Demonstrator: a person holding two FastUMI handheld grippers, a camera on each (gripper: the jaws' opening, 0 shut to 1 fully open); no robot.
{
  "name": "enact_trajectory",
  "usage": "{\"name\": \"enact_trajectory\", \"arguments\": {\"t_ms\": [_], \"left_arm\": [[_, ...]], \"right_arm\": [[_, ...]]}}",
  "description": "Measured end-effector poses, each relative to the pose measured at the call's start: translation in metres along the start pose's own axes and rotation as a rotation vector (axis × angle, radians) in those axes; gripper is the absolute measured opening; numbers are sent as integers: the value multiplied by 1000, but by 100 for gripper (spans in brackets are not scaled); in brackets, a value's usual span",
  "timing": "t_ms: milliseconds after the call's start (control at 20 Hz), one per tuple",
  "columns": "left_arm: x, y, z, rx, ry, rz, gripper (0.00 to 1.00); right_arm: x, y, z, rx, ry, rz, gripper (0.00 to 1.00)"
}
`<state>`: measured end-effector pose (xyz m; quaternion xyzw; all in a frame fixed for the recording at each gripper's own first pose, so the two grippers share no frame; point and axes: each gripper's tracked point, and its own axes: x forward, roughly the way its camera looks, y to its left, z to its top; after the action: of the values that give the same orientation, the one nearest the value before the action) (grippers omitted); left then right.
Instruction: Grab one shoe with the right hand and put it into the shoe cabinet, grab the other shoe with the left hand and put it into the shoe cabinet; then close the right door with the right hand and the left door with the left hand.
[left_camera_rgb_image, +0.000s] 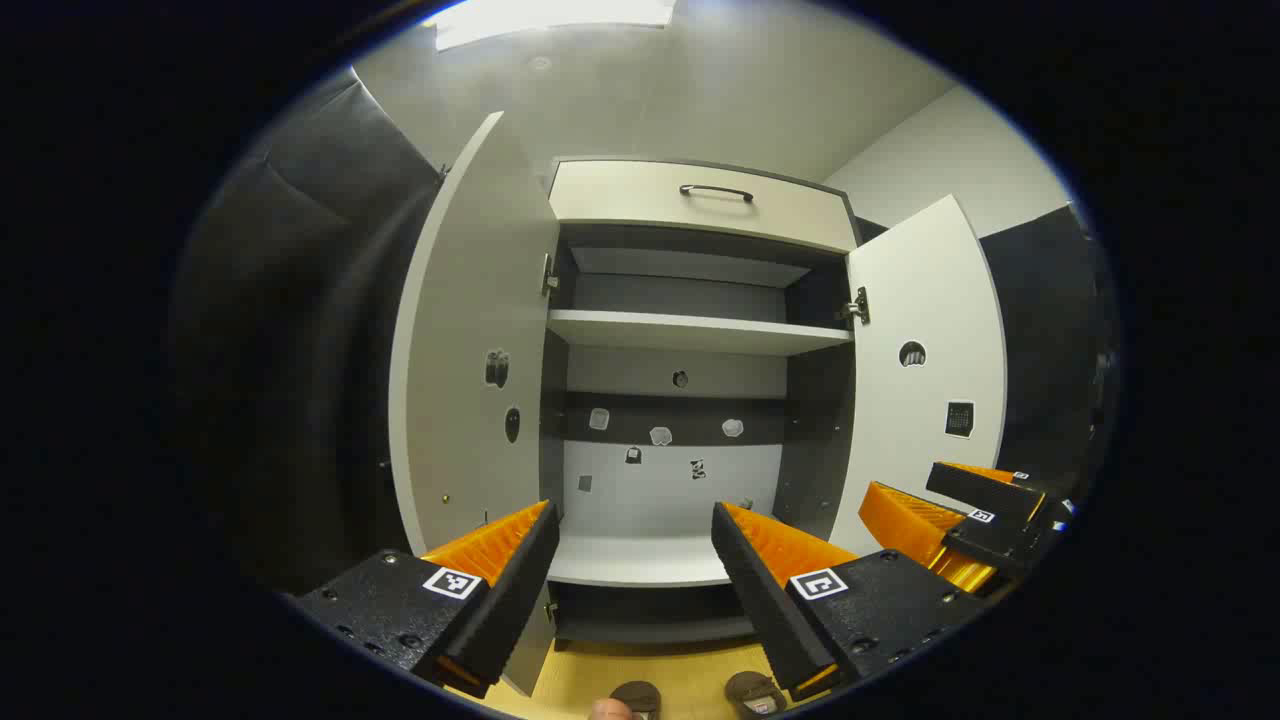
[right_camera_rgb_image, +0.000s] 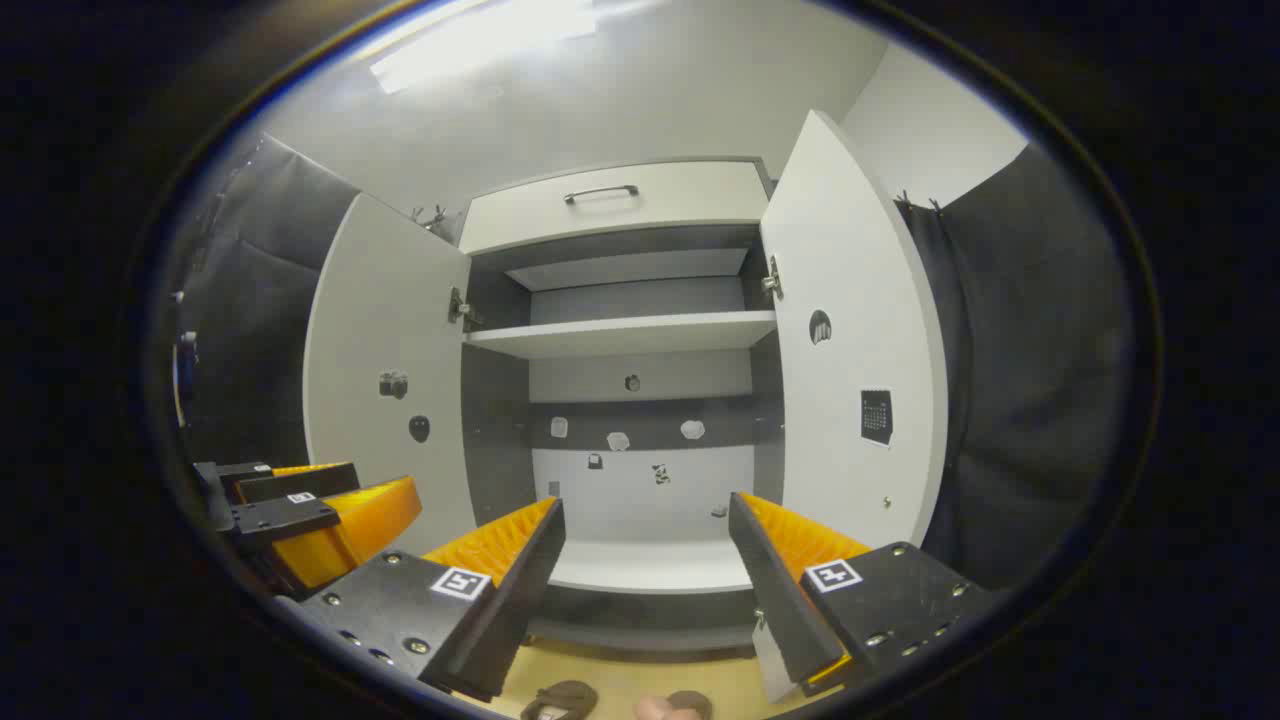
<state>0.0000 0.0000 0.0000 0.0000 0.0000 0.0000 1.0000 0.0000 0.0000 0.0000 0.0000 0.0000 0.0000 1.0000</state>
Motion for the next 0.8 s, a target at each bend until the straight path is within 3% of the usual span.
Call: {"name": "enact_trajectory", "arguments": {"t_ms": [50,150,700,750,800], "left_arm": [[-2,0,-1,0,0,3,96],[-6,2,-1,-4,2,8,96],[-20,0,-4,-5,12,28,96],[-20,0,-5,-4,14,30,96],[-19,0,-5,-5,14,34,96]], "right_arm": [[-2,1,0,3,1,1,94],[-5,2,0,8,6,5,99],[-18,2,-3,12,22,23,99],[-18,1,-5,9,24,24,94],[-18,0,-8,5,28,24,99]]}}
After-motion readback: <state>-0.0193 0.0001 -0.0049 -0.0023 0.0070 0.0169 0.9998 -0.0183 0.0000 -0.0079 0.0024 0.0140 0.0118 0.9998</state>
